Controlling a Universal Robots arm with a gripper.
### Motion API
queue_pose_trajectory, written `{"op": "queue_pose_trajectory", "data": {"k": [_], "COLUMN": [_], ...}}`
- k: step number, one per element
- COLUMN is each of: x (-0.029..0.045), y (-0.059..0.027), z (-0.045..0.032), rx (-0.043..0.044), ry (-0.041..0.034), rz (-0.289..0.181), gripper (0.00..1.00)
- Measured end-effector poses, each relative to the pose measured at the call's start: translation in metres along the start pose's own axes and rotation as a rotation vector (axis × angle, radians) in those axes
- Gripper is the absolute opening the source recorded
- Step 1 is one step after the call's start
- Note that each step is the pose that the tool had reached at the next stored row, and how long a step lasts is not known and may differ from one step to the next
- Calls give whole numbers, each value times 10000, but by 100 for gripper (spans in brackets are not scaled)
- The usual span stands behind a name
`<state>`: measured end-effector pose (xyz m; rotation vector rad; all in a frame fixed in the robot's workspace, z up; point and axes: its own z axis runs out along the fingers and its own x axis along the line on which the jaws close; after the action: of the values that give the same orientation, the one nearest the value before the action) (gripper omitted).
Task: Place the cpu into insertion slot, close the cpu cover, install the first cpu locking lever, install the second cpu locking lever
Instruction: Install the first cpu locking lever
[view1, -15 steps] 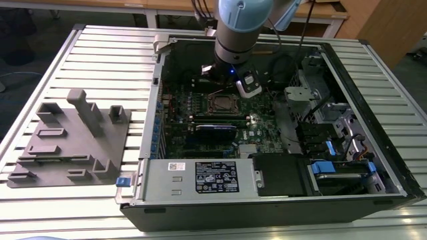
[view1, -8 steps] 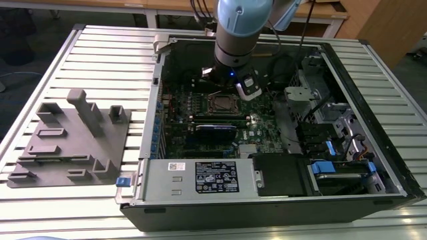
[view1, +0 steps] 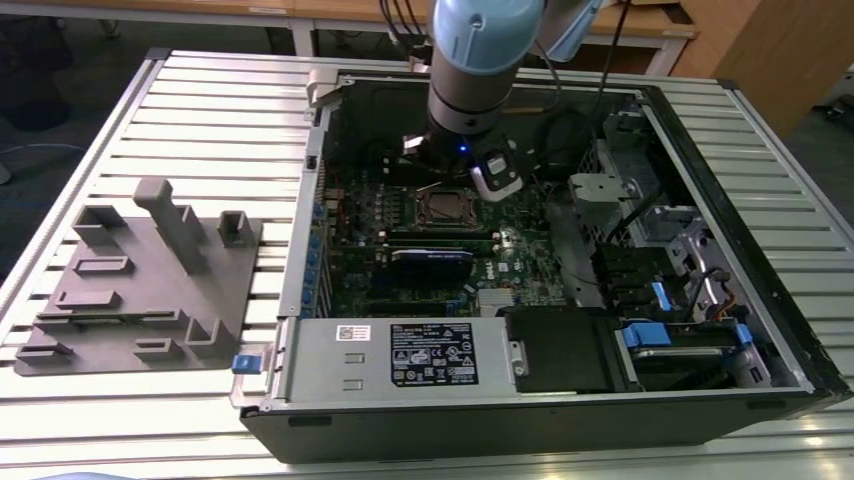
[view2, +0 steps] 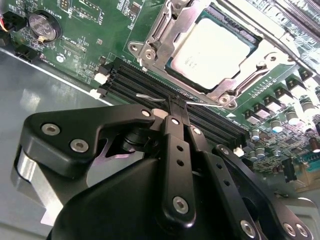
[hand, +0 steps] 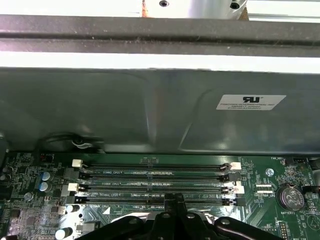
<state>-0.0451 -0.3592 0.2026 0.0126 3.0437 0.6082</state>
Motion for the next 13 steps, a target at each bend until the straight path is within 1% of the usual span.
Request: {"op": "queue_pose_trajectory", "data": {"k": [5, 13], "x": [16, 24], "y": [0, 6], "z": [-1, 1], "rx": [-8, -61], "ry": [1, 1], "rz": [0, 1], "gripper": [11, 11]}}
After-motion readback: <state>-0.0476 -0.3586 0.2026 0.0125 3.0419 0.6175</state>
